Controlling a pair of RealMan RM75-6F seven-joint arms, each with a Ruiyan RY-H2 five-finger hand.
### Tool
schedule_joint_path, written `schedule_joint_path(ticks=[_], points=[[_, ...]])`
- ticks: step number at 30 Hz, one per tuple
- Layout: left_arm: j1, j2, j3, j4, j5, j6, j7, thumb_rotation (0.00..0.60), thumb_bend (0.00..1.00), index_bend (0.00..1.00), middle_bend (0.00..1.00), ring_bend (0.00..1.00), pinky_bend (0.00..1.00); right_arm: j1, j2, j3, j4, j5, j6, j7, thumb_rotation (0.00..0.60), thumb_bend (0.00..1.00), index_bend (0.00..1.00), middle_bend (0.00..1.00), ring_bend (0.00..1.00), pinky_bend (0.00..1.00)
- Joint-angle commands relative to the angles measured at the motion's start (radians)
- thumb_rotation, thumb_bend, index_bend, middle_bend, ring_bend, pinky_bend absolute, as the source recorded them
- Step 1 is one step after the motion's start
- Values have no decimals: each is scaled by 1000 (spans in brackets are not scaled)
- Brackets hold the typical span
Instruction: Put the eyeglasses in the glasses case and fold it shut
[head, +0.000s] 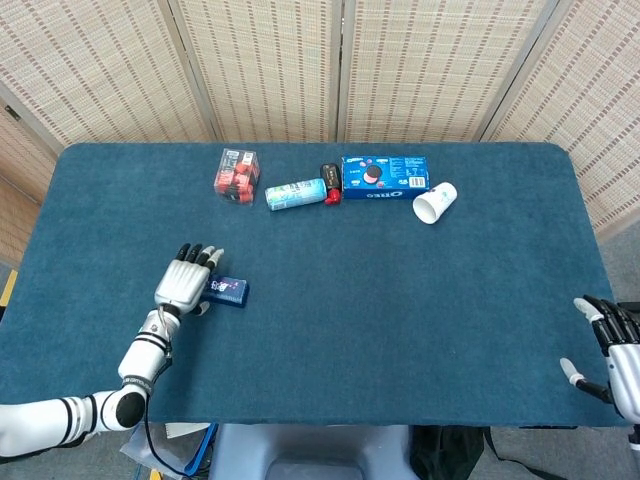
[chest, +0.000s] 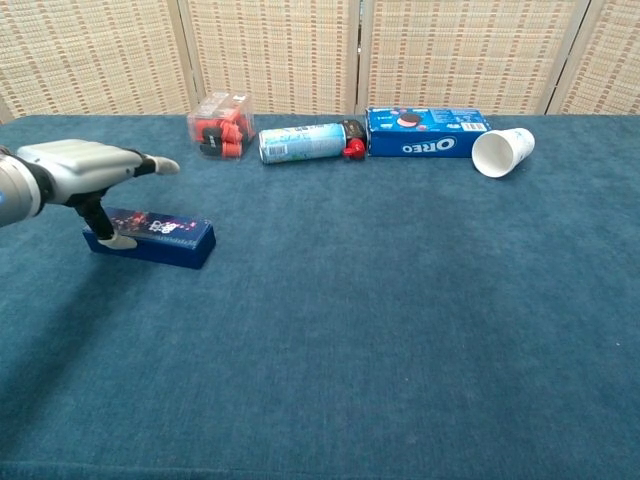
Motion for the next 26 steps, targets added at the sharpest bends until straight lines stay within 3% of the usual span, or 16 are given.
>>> schedule_joint_path(ticks=[1,13,21,26], points=[[80,62,-10,-78,88,100,-102,600,229,0,0,0,0,6,8,3,1,5,-9,4,600,242,97,115,90,107],[354,192,81,-189,345,421,-305,600,229,8,0,0,0,38,20,-8,5,-28,-50,32,600,242,97,142,94,106],[473,227,134,-259,471,540,-309,600,228,26,0,0,0,47,10,-9,7,-47,-41,30,600,242,97,151,101,107],[513,226,142,-285,526,577,-282,600,229,26,0,0,0,47,5,-8,6,-43,-36,25,600,242,97,152,102,107]])
